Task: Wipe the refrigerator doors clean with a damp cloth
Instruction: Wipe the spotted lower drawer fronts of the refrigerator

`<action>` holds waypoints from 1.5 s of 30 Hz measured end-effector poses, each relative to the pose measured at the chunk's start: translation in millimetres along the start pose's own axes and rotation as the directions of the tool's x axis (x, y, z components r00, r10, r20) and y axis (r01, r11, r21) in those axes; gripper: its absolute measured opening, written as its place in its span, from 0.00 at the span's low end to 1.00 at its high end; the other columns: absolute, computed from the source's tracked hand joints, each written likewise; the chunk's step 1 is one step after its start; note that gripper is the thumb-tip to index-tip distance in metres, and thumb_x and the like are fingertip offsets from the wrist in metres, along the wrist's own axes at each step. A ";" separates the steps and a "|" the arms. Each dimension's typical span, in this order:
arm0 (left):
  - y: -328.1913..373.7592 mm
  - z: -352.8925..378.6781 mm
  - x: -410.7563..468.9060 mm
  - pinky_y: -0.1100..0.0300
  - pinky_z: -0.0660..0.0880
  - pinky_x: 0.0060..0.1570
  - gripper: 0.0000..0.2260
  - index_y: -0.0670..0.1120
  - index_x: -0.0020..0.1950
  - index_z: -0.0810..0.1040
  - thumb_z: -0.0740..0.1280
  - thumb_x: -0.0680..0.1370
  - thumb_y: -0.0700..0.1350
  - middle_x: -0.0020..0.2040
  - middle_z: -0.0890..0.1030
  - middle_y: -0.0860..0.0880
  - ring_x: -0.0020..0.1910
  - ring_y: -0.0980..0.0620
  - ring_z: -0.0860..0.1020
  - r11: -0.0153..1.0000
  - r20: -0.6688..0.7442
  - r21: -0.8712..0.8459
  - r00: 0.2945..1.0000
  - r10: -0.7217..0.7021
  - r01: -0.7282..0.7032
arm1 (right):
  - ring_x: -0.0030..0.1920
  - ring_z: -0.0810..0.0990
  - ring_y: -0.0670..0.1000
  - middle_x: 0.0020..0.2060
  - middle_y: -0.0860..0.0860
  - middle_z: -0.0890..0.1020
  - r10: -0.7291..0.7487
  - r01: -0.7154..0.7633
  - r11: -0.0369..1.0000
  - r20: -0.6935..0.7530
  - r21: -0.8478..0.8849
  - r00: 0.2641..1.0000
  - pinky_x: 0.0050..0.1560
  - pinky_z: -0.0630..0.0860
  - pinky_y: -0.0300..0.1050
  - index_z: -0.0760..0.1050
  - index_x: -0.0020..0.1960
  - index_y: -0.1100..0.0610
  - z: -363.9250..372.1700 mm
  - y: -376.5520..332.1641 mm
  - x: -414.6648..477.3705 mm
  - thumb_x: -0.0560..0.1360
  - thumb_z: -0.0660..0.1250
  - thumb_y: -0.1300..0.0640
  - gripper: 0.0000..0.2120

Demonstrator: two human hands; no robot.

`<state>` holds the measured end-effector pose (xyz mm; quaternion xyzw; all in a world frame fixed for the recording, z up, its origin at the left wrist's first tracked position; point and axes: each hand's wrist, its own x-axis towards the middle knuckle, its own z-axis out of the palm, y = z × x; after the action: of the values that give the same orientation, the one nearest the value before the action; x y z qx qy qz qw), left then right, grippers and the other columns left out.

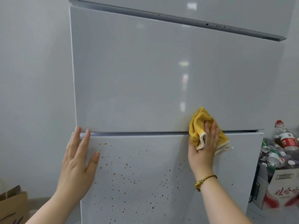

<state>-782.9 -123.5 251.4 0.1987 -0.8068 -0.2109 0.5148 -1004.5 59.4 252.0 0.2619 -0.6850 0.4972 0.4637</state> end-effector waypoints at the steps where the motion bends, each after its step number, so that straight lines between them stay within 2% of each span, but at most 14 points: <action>1: 1.1 -2.5 -2.8 0.61 0.47 0.67 0.28 0.48 0.74 0.52 0.61 0.78 0.47 0.72 0.49 0.58 0.73 0.62 0.46 0.994 -0.027 -0.078 0.997 -0.075 0.073 | 0.71 0.49 0.53 0.69 0.57 0.53 0.042 -0.042 0.999 -0.011 0.023 0.999 0.71 0.47 0.59 0.53 0.73 0.55 6.8 -11.9 -5.0 0.72 0.53 0.47 0.32; 6: -20.8 -18.1 -14.3 0.52 0.61 0.66 0.17 0.51 0.69 0.65 0.55 0.80 0.44 0.67 0.71 0.44 0.64 0.47 0.70 0.776 0.167 -0.382 0.863 -0.476 0.502 | 0.74 0.41 0.52 0.75 0.50 0.44 -0.307 0.316 0.949 0.194 -0.015 0.932 0.72 0.36 0.44 0.50 0.71 0.49 49.0 -84.5 -66.6 0.73 0.55 0.45 0.30; 9: -26.0 -25.2 -11.0 0.55 0.66 0.60 0.11 0.51 0.60 0.72 0.55 0.80 0.43 0.50 0.80 0.49 0.47 0.52 0.77 0.695 0.271 -0.482 0.845 -0.461 0.534 | 0.74 0.36 0.49 0.75 0.49 0.49 -0.558 0.599 0.799 0.305 -0.051 0.771 0.72 0.38 0.48 0.56 0.71 0.50 65.9 -117.8 -83.2 0.68 0.56 0.46 0.31; 12: -30.2 -25.3 -3.9 0.57 0.68 0.56 0.11 0.54 0.48 0.75 0.56 0.80 0.40 0.42 0.79 0.54 0.39 0.59 0.78 0.705 0.274 -0.473 0.848 -0.453 0.529 | 0.74 0.38 0.50 0.70 0.52 0.58 -0.569 0.617 0.784 0.316 -0.069 0.759 0.71 0.39 0.50 0.59 0.69 0.50 70.6 -133.2 -75.3 0.69 0.55 0.45 0.29; 15: -42.6 -26.7 0.8 0.59 0.71 0.52 0.11 0.52 0.51 0.75 0.55 0.80 0.42 0.43 0.80 0.53 0.41 0.58 0.78 0.689 0.343 -0.473 0.835 -0.430 0.549 | 0.74 0.36 0.51 0.75 0.52 0.48 -0.601 0.663 0.740 0.330 -0.115 0.728 0.72 0.37 0.51 0.58 0.70 0.48 81.0 -129.2 -90.7 0.69 0.54 0.44 0.29; 19: -58.6 -28.8 6.5 0.62 0.71 0.50 0.14 0.52 0.49 0.74 0.49 0.81 0.47 0.47 0.79 0.51 0.45 0.54 0.77 0.636 0.438 -0.503 0.807 -0.397 0.586 | 0.75 0.37 0.54 0.75 0.52 0.38 -0.749 0.845 0.528 0.421 -0.087 0.512 0.74 0.36 0.51 0.58 0.70 0.49 85.5 -104.0 -126.6 0.69 0.56 0.48 0.29; 23: -65.2 -26.7 7.3 0.62 0.71 0.50 0.19 0.54 0.49 0.74 0.44 0.81 0.52 0.48 0.78 0.53 0.47 0.55 0.77 0.636 0.461 -0.507 0.807 -0.371 0.582 | 0.75 0.37 0.53 0.71 0.50 0.57 -0.844 0.942 0.334 0.450 0.015 0.292 0.73 0.40 0.49 0.59 0.68 0.50 74.2 -89.9 -119.8 0.69 0.55 0.54 0.27; 25: -67.1 -25.0 6.0 0.61 0.70 0.51 0.19 0.53 0.52 0.74 0.43 0.81 0.52 0.48 0.78 0.52 0.47 0.54 0.76 0.615 0.460 -0.529 0.806 -0.372 0.585 | 0.75 0.42 0.53 0.69 0.50 0.60 -0.852 0.937 0.349 0.422 0.017 0.309 0.73 0.40 0.49 0.60 0.68 0.50 73.2 -99.4 -100.5 0.69 0.56 0.53 0.27; 27: -66.7 -23.1 4.4 0.60 0.70 0.52 0.20 0.50 0.56 0.72 0.42 0.81 0.52 0.48 0.78 0.51 0.47 0.54 0.76 0.592 0.460 -0.550 0.805 -0.374 0.589 | 0.74 0.47 0.54 0.69 0.51 0.60 -0.812 0.889 0.457 0.392 -0.034 0.432 0.72 0.39 0.49 0.59 0.68 0.50 75.6 -112.3 -91.2 0.68 0.58 0.49 0.28; 31: -67.5 -20.3 3.0 0.59 0.70 0.53 0.21 0.50 0.55 0.73 0.41 0.81 0.53 0.48 0.78 0.52 0.48 0.57 0.76 0.604 0.450 -0.559 0.820 -0.354 0.567 | 0.74 0.36 0.52 0.75 0.51 0.44 -0.693 0.767 0.632 0.363 -0.109 0.623 0.73 0.34 0.51 0.56 0.70 0.49 89.1 -120.6 -121.5 0.69 0.56 0.44 0.30; 34: -64.7 -21.8 -1.9 0.62 0.69 0.53 0.23 0.56 0.57 0.72 0.48 0.74 0.66 0.51 0.77 0.58 0.50 0.61 0.75 0.634 0.441 -0.572 0.847 -0.297 0.520 | 0.75 0.37 0.53 0.75 0.51 0.37 -0.740 0.836 0.544 0.433 -0.063 0.514 0.74 0.35 0.51 0.57 0.70 0.49 88.3 -100.6 -155.8 0.69 0.56 0.45 0.30; 39: -50.6 -14.0 -25.7 0.60 0.57 0.67 0.25 0.67 0.61 0.54 0.51 0.66 0.71 0.66 0.59 0.62 0.68 0.58 0.63 0.814 0.261 -0.463 0.931 -0.254 0.352 | 0.75 0.38 0.51 0.70 0.49 0.59 -0.873 0.968 0.227 0.462 0.109 0.153 0.75 0.39 0.48 0.61 0.68 0.50 74.2 -67.3 -148.0 0.70 0.58 0.49 0.26; 42: -48.0 -7.3 -38.1 0.60 0.51 0.70 0.28 0.71 0.60 0.49 0.49 0.63 0.75 0.66 0.48 0.72 0.70 0.66 0.49 0.939 0.214 -0.298 0.971 -0.108 0.170 | 0.75 0.40 0.50 0.69 0.48 0.62 -0.893 0.973 0.215 0.419 0.081 0.163 0.75 0.40 0.48 0.61 0.68 0.50 68.1 -57.7 -109.2 0.71 0.62 0.50 0.27; 45: -47.9 1.3 -43.4 0.61 0.46 0.69 0.30 0.68 0.65 0.48 0.43 0.65 0.76 0.66 0.40 0.73 0.69 0.69 0.43 0.990 0.196 -0.137 0.981 0.013 0.015 | 0.75 0.39 0.50 0.74 0.48 0.54 -0.859 0.941 0.330 0.392 -0.072 0.331 0.74 0.39 0.49 0.60 0.69 0.50 55.2 -52.1 -65.2 0.71 0.60 0.47 0.28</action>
<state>-762.2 -139.8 192.3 0.1413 -0.8369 -0.2851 0.4453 -954.3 -17.5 212.2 0.5981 -0.5413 0.0025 0.5910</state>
